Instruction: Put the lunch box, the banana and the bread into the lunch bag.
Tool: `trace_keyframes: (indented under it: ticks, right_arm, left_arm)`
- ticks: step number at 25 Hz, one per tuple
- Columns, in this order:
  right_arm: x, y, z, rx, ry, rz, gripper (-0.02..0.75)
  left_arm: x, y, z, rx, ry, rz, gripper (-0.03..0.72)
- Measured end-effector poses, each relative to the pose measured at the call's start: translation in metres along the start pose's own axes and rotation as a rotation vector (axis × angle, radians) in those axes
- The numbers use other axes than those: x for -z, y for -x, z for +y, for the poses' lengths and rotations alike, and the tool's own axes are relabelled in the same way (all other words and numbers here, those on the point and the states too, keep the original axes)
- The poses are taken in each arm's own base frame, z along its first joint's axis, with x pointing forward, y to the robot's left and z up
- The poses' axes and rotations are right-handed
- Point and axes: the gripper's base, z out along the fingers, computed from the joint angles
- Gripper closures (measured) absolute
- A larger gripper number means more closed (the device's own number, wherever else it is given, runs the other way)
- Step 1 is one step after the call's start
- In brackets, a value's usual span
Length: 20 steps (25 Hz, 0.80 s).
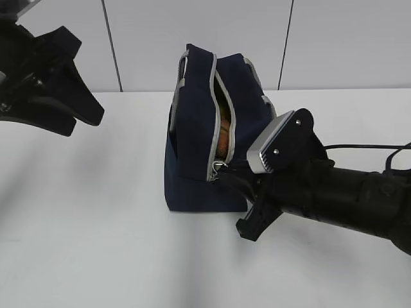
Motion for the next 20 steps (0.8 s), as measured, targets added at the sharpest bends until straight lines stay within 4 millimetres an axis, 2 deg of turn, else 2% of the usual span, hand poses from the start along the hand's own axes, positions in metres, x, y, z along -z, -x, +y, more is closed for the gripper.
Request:
trace_keyframes:
  ticks: [3, 9, 14, 20]
  right_arm:
    - [-0.003, 0.009, -0.001, 0.054, 0.036, -0.04, 0.754]
    - [-0.007, 0.025, -0.007, 0.039, 0.045, -0.085, 0.754]
    - [-0.002, 0.042, -0.013, 0.095, 0.046, -0.065, 0.754]
    - [-0.005, 0.061, -0.017, 0.123, 0.094, -0.068, 0.754]
  left_arm:
    - [0.0, 0.0, 0.0, 0.0, 0.0, 0.0, 0.318]
    - [0.0, 0.002, 0.0, -0.013, 0.002, -0.019, 0.318]
    - [0.0, 0.005, 0.001, -0.03, 0.006, -0.054, 0.318]
    - [0.0, 0.005, 0.001, -0.038, 0.007, -0.06, 0.318]
